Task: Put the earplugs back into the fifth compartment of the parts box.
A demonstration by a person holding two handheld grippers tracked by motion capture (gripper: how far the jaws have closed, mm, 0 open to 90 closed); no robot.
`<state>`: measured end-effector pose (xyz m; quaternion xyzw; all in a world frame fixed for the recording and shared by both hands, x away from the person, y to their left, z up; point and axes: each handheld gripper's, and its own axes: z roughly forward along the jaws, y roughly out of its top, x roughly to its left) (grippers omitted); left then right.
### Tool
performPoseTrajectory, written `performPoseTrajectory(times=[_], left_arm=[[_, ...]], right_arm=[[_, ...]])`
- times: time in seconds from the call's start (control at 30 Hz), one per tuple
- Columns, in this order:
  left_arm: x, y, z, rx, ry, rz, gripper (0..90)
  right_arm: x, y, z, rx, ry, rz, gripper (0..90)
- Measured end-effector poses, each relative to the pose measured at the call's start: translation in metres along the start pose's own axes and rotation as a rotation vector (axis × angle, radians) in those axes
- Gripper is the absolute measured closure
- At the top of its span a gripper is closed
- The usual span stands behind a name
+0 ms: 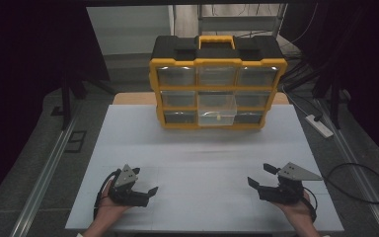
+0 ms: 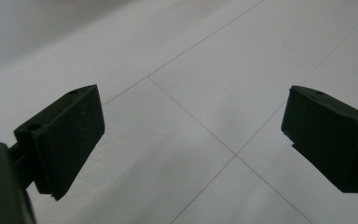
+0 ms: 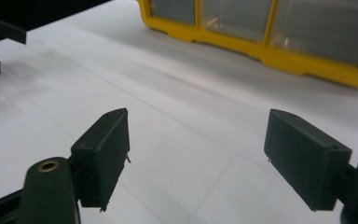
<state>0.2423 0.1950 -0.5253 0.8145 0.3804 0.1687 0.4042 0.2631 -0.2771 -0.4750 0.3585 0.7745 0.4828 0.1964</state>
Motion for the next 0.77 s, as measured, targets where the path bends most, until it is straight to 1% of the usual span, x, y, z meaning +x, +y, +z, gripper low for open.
performPoseTrajectory(times=[0.07, 0.13, 0.2, 0.23, 0.27, 0.3, 0.37, 0.6, 0.77], left_arm=[[0.000, 0.000, 0.000, -0.003, 0.001, 0.002, 5.8], [0.000, 0.000, -0.001, -0.006, 0.000, 0.002, 5.8], [0.000, 0.000, -0.001, -0.005, 0.000, 0.004, 5.8], [0.000, 0.000, -0.001, -0.007, 0.000, 0.002, 5.8], [0.000, 0.000, -0.002, -0.010, -0.001, 0.004, 5.8], [0.000, 0.000, -0.002, -0.010, -0.001, 0.004, 5.8], [-0.001, 0.000, -0.002, -0.013, -0.001, 0.007, 5.8], [-0.001, 0.001, -0.003, -0.022, -0.001, 0.012, 5.8], [-0.001, 0.001, -0.003, -0.024, -0.002, 0.017, 5.7]], right_arm=[[-0.001, -0.002, 0.000, 0.002, -0.003, 0.002, 22.5], [-0.003, -0.013, -0.004, 0.015, -0.011, 0.004, 22.2], [-0.004, -0.016, -0.005, 0.016, -0.015, 0.004, 22.2], [-0.005, -0.020, -0.005, 0.016, -0.025, 0.008, 22.2], [-0.009, -0.025, -0.007, 0.019, -0.030, 0.025, 22.2], [-0.009, -0.025, -0.007, 0.019, -0.030, 0.025, 22.2], [-0.013, -0.029, -0.007, 0.021, -0.038, 0.046, 22.2], [-0.015, -0.031, -0.007, 0.018, -0.039, 0.047, 22.2], [-0.015, -0.031, -0.005, 0.023, -0.046, 0.020, 21.4]])
